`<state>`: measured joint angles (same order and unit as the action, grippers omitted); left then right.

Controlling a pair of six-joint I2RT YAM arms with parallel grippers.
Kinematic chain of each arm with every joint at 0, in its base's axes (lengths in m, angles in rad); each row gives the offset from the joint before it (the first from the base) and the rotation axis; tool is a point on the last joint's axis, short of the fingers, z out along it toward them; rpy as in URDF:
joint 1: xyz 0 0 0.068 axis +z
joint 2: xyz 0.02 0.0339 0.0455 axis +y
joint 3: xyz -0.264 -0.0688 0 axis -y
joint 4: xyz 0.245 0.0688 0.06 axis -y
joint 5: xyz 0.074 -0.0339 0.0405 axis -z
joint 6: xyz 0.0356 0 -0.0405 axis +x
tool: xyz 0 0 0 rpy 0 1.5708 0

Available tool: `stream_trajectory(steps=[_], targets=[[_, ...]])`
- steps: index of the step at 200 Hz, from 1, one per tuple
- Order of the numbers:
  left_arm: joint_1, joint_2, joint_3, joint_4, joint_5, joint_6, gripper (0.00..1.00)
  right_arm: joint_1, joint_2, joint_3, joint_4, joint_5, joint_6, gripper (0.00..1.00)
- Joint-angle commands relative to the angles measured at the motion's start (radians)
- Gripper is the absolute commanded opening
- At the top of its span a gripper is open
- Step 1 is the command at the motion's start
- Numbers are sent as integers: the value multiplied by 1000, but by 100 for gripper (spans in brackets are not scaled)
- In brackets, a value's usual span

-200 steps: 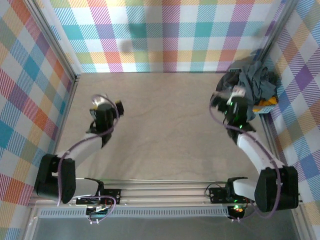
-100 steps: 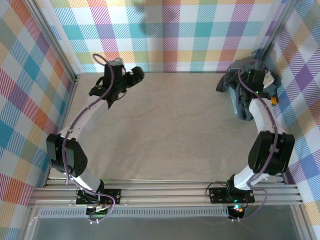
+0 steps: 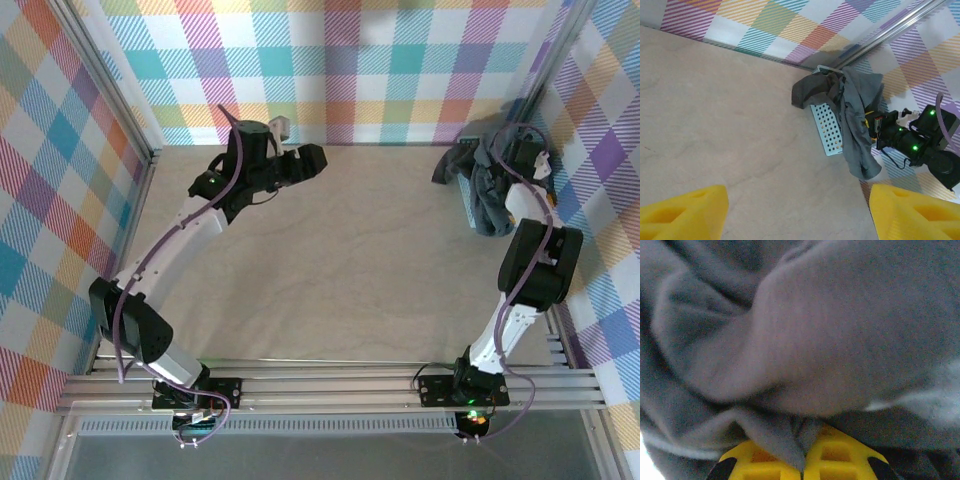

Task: Fold and stack the t-shirts

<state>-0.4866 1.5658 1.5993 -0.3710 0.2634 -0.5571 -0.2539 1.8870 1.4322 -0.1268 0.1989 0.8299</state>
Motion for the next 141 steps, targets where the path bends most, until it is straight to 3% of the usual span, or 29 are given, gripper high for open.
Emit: stream_trajectory(steps=[1,45,85,116,141], targets=[[1,-41,-30,-26,-7,14,73,32,-153,-51,113,-6,-2,0],[1,-22,-68,-18,-17,-24,70,119,-393,-58,105,30,-75,0],[0,-9,-48,-89,-104,-27,69,216,-487,113,73,-27,-192,0],[0,-4,1,-212,-253,-26,72,414,-493,221,51,-32,-331,0],[1,-18,45,-316,-386,-19,76,617,-476,185,22,-1,-377,0]])
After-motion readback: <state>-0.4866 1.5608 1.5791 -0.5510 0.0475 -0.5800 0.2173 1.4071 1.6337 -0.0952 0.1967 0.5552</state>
